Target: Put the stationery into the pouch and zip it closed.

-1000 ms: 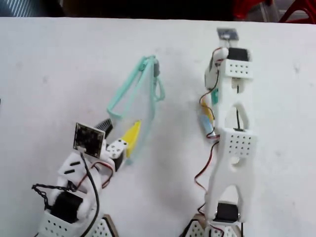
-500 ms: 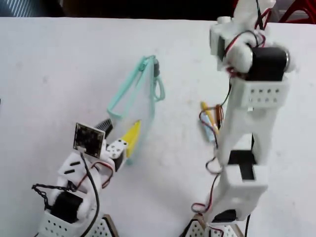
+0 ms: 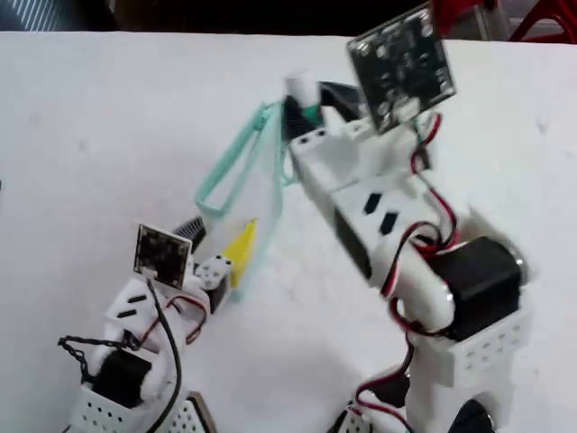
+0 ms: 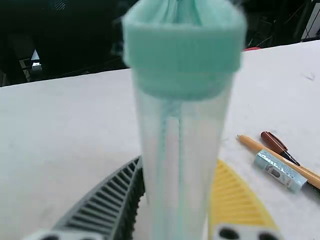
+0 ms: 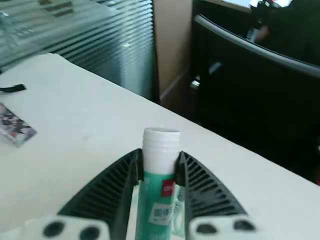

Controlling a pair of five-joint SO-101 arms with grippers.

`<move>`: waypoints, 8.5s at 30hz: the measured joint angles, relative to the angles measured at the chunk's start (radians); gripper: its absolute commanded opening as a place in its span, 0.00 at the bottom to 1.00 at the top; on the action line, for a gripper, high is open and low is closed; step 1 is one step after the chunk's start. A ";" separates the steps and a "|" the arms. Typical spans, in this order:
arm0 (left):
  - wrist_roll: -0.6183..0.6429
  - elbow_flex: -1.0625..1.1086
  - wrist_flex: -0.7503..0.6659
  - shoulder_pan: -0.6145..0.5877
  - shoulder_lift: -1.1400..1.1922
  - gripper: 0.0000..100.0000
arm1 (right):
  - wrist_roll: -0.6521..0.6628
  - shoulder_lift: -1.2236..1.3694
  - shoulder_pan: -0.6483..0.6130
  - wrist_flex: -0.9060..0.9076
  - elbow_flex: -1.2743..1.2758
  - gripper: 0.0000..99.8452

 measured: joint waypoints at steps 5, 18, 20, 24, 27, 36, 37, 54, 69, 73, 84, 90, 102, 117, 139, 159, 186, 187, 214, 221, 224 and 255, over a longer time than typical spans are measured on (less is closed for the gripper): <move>0.000 0.000 0.000 0.000 0.000 0.21 | 0.000 -0.002 -0.164 -0.235 0.173 0.02; 0.000 0.000 0.000 -0.002 0.000 0.21 | 0.000 -0.032 -0.157 -0.591 0.605 0.02; 0.000 0.000 0.000 0.000 0.000 0.21 | 0.000 -0.069 -0.153 -0.614 0.651 0.02; 0.000 0.000 0.000 0.005 0.000 0.21 | -0.034 -0.183 -0.153 -0.692 0.790 0.02; 0.000 0.000 0.000 0.006 0.000 0.21 | -0.078 -0.295 -0.146 -0.766 0.914 0.02; 0.000 0.000 0.000 0.008 -0.002 0.21 | -0.074 -0.626 -0.138 -0.796 1.174 0.02; 0.000 0.000 0.000 0.008 -0.002 0.21 | -0.068 -0.646 -0.138 -0.804 1.191 0.02; 0.000 0.000 0.000 -0.002 -0.002 0.21 | -0.055 -0.483 -0.106 -0.921 1.237 0.02; 0.000 0.000 0.000 0.000 -0.002 0.21 | -0.055 -0.497 -0.114 -0.724 1.132 0.22; 0.000 0.000 0.000 0.000 -0.002 0.21 | -0.055 -0.497 -0.107 -0.718 1.082 0.22; 0.000 0.000 0.000 0.000 -0.002 0.21 | -0.055 -0.505 0.236 -0.479 0.867 0.17; 0.000 0.000 0.000 0.000 -0.002 0.21 | 0.003 -0.431 0.466 -0.304 0.872 0.11; 0.000 0.000 0.000 0.000 -0.002 0.21 | 0.021 -0.020 0.526 -0.539 1.238 0.12; 0.000 0.000 0.000 0.000 -0.002 0.21 | 0.095 0.014 0.531 -0.574 1.247 0.12; 0.000 0.000 0.000 0.000 -0.002 0.21 | 0.173 0.486 0.528 -0.440 0.977 0.12; 0.000 0.000 0.000 0.000 -0.002 0.21 | 0.180 0.606 0.531 -0.486 0.937 0.12; 0.000 0.000 0.000 0.000 -0.002 0.21 | 0.180 0.671 0.560 -0.486 0.876 0.02; 0.000 0.000 0.000 0.000 -0.002 0.21 | 0.180 0.671 0.560 -0.486 0.876 0.02; 0.000 0.000 0.000 0.011 -0.002 0.21 | 0.180 -0.143 0.486 -0.750 1.476 0.02; 0.000 0.000 0.000 0.011 -0.002 0.21 | 0.180 -0.180 0.488 -0.753 1.485 0.02; 0.000 0.000 0.000 0.011 -0.002 0.21 | 0.180 -0.180 0.486 -0.753 1.485 0.02; 0.074 0.011 0.000 -0.063 -0.008 0.21 | 0.180 -0.180 0.511 -0.798 1.488 0.02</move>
